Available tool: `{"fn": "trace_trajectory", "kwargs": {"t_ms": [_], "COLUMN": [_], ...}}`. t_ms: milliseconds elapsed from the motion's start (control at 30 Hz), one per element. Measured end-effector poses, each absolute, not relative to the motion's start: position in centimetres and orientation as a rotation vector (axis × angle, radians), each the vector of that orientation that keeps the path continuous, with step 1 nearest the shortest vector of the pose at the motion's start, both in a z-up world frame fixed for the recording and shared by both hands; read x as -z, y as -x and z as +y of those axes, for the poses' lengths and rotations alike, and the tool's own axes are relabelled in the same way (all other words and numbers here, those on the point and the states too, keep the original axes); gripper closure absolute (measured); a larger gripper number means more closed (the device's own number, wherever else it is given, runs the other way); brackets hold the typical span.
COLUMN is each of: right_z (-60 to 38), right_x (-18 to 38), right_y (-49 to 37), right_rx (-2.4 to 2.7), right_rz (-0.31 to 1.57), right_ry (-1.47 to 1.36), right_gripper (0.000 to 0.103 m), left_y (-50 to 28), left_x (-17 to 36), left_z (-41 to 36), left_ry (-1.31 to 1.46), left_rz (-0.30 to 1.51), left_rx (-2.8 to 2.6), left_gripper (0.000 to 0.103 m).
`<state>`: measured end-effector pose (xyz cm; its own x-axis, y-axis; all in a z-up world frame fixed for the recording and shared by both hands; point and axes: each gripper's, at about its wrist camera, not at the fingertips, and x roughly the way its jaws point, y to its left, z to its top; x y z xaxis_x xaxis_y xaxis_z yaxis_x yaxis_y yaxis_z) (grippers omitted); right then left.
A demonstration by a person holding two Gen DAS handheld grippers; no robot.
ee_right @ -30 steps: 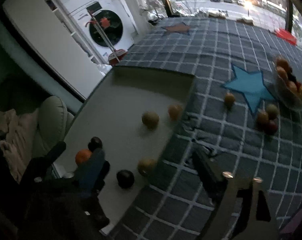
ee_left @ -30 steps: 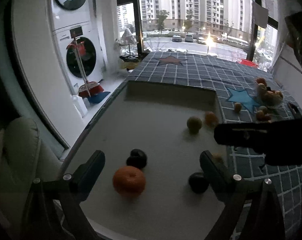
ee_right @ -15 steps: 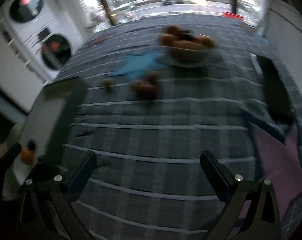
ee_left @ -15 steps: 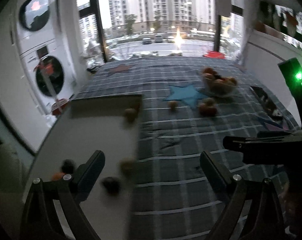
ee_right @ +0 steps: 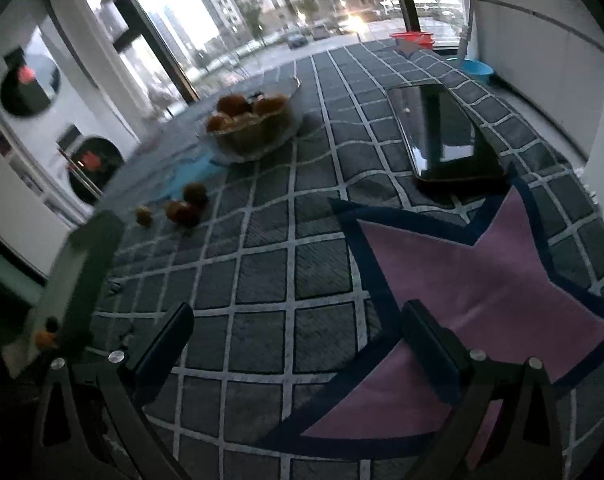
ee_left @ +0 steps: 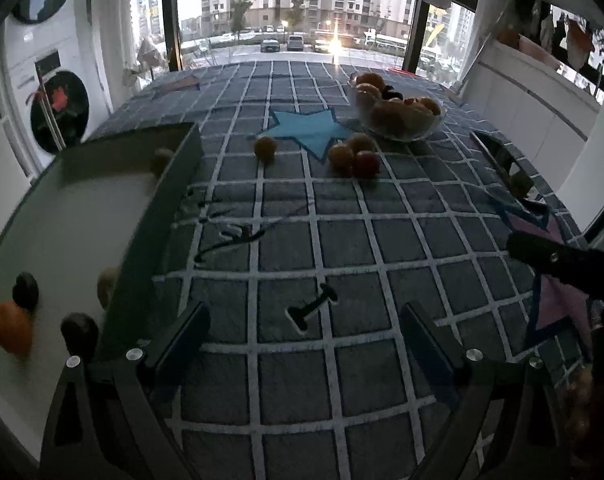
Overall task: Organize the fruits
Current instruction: 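Move both tools back over the loose fruits on the cloth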
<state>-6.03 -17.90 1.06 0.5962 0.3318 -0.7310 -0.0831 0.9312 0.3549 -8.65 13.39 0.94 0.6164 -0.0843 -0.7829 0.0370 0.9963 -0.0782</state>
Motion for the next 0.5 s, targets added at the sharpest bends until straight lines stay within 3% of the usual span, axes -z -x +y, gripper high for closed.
{"fn": "trace_trajectory", "kwargs": {"t_ms": [500], "right_z": [-20.3], "right_x": [-0.5], "right_y": [7.8], "right_rx": [-0.365], "right_rz": [0.805], "right_ry": [-0.474], "right_gripper": [0.0], "left_y": [9.4], "left_x": [-0.3], "left_z": [13.4], "left_ry": [0.027], "left_rz": [0.907], "left_rx": [0.081], "left_gripper": [0.007]}}
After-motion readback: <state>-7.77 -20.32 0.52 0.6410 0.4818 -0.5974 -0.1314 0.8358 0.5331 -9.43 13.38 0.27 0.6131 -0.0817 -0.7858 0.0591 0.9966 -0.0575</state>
